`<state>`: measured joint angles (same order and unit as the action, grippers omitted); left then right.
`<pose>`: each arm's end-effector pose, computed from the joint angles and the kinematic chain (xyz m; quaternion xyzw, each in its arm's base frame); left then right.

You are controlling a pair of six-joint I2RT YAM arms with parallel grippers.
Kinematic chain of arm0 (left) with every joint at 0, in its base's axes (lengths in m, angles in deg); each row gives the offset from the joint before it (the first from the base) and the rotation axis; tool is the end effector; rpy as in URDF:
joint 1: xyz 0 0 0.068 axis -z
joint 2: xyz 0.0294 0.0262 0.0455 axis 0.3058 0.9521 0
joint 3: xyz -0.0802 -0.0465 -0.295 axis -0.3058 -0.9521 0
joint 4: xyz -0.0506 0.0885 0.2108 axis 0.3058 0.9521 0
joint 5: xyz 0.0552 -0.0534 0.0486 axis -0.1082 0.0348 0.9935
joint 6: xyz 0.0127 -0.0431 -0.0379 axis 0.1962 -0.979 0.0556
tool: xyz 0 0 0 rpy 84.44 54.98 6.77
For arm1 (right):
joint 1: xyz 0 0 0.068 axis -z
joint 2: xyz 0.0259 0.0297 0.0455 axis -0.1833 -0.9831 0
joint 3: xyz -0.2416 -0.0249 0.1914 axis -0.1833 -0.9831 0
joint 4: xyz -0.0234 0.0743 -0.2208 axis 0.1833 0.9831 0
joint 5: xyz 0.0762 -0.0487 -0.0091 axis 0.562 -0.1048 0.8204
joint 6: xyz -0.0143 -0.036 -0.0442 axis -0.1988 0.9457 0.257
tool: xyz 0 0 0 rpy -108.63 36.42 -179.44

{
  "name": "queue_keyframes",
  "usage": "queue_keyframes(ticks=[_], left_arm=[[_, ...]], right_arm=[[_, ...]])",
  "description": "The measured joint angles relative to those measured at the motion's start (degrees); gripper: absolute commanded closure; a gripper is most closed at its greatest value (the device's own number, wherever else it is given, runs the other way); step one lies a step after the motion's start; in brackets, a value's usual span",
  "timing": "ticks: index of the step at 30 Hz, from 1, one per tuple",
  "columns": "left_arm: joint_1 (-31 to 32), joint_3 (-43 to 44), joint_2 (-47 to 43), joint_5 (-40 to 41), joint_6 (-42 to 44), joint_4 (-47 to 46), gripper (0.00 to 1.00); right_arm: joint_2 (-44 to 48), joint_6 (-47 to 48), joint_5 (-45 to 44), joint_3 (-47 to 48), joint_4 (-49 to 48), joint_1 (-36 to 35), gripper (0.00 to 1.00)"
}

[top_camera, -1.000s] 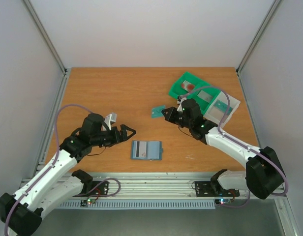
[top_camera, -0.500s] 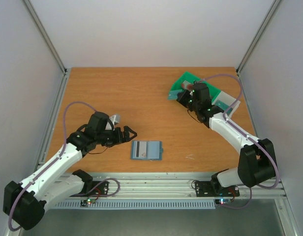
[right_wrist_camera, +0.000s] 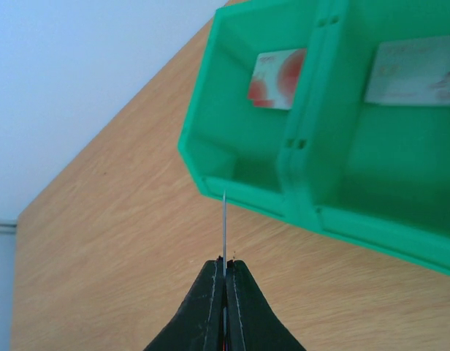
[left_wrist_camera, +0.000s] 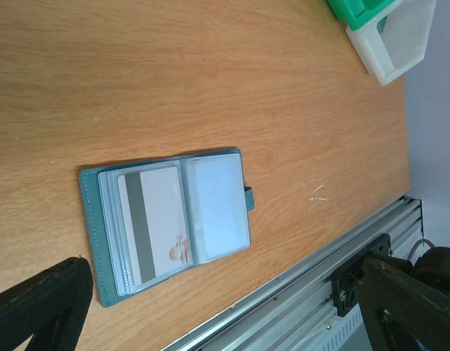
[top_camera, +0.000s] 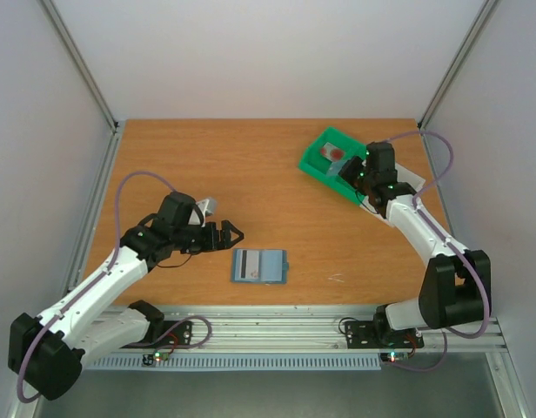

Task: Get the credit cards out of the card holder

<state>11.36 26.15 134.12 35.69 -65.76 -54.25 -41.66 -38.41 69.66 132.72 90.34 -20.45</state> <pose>0.1236 -0.0897 0.2874 0.0202 0.9121 -0.3627 0.1898 0.2857 0.0546 0.3135 0.0381 0.8817 0.1612 0.4417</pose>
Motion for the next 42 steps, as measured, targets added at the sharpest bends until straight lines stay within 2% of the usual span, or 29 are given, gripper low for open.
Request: queue_keyframes(ticks=[14, 24, 32, 42], left_arm=[[0.00, 0.09, 1.20, -0.07, 3.65, 0.98, 0.01], [0.00, 0.11, 4.00, -1.99, 4.11, 0.68, 0.01], [0.00, 0.09, 4.92, -5.18, 2.64, -2.01, 0.01], [0.00, 0.09, 5.07, -6.08, -0.22, -3.98, 0.00]], right_arm=[[3.54, 12.11, 3.10, 0.57, 10.40, 13.40, 0.99], [3.74, 21.40, -8.52, 5.05, 15.65, 15.02, 0.99], [-0.94, 26.80, -15.65, 6.36, 16.17, 15.85, 0.99], [-8.33, 27.32, -9.29, 6.62, 12.35, 21.27, 0.99]])
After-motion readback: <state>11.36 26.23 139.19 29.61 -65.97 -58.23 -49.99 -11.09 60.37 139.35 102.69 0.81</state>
